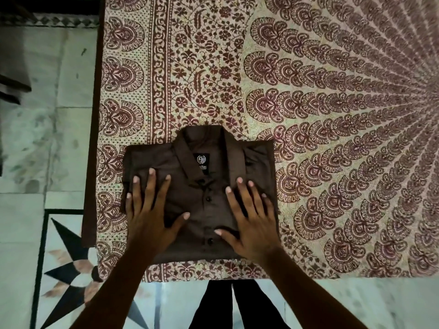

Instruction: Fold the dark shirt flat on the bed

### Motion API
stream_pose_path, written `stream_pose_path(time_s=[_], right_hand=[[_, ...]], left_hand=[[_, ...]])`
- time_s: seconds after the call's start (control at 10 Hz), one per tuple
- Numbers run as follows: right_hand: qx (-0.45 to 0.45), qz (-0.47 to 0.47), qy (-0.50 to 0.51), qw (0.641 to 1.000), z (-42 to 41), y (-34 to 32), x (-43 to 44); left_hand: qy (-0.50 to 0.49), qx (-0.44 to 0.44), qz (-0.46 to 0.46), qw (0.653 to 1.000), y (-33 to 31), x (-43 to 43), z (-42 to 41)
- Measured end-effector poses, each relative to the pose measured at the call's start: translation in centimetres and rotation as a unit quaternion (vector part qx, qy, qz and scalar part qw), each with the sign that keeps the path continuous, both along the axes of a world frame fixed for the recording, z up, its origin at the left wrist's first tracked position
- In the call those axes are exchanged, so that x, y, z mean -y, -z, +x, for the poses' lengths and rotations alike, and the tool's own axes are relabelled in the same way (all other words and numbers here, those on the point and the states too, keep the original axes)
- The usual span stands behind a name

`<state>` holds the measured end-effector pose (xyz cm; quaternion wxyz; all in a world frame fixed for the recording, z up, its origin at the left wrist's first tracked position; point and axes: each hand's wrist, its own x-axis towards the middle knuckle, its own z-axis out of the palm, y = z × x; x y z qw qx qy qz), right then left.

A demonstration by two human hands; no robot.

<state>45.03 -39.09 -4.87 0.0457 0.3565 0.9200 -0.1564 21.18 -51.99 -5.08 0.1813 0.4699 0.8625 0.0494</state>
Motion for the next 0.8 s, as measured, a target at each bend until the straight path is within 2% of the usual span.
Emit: stream_pose_path(time_s=[0.1, 0.2, 0.3, 0.4, 0.5, 0.6, 0.7, 0.8], right_hand=[[0.046, 0.023, 0.050, 0.997, 1.2, 1.2, -2.1], [0.057, 0.027, 0.141, 0.988, 1.6, 0.3, -2.1], [0.021, 0.008, 0.057, 0.998, 2.7, -0.7, -0.6], [0.008, 0.002, -0.056, 0.998, 4.9, -0.2, 0.6], [0.022, 0.020, -0.027, 0.999, 6.5, 0.6, -0.1], [0.006, -0.003, 0.025, 1.000, 7.9, 0.5, -0.4], [-0.119, -0.018, 0.088, 0.989, 8.3, -1.6, -0.8], [-0.232, -0.064, 0.207, 0.948, 8.3, -7.4, -0.1]], left_hand=[[-0.005, 0.008, -0.017, 1.000, 0.8, -0.1, -0.2], [-0.004, 0.003, 0.020, 1.000, -0.2, 0.2, 0.1], [0.026, -0.021, 0.035, 0.999, -1.2, 1.3, 1.1], [0.056, -0.044, -0.014, 0.997, -0.5, 2.8, 2.2], [0.070, -0.053, -0.039, 0.995, 0.6, 3.1, 2.1], [0.065, -0.041, -0.051, 0.996, 0.1, 2.8, 2.3], [0.003, 0.027, 0.027, 0.999, -3.2, 1.2, 3.9], [-0.080, 0.202, 0.136, 0.967, -8.9, -0.4, 7.9]])
